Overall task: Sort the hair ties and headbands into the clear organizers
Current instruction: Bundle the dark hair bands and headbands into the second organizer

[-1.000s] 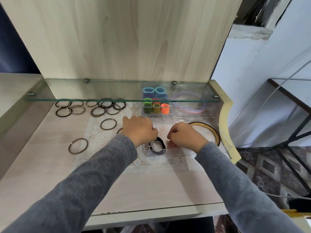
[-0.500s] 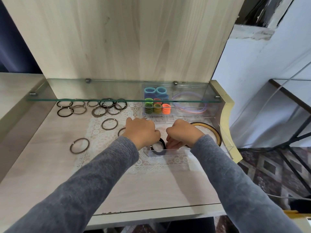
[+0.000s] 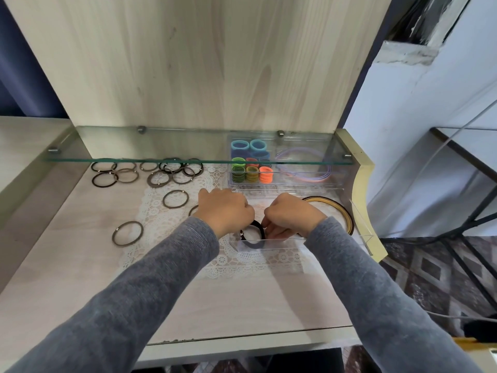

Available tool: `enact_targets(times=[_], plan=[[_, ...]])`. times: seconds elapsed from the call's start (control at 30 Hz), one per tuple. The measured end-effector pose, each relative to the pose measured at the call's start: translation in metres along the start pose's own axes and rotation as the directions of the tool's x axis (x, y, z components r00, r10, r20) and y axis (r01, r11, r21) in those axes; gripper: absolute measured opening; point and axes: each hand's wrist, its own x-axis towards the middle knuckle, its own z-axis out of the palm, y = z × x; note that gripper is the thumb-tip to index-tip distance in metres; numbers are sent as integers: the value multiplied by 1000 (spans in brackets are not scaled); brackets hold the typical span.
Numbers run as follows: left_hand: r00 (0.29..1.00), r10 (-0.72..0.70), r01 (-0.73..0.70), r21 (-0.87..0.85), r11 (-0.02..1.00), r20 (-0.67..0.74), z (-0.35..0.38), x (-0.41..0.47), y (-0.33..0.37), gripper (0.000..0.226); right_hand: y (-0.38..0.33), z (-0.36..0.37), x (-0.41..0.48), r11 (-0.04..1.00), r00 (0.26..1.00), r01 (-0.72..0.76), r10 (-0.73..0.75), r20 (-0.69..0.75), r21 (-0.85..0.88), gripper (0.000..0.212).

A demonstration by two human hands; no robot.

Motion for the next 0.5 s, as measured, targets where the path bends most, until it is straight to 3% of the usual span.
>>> enact_targets(times=[0.27, 0.5], plan=[[997, -7, 13, -84, 996, 71, -2, 1, 0, 27, 2, 0, 3, 1000, 1000, 5, -5, 2, 22, 24], [999, -21, 23, -81, 996, 35, -1, 1, -1, 34, 6, -2, 3, 1000, 1000, -8, 8, 15, 23, 24]])
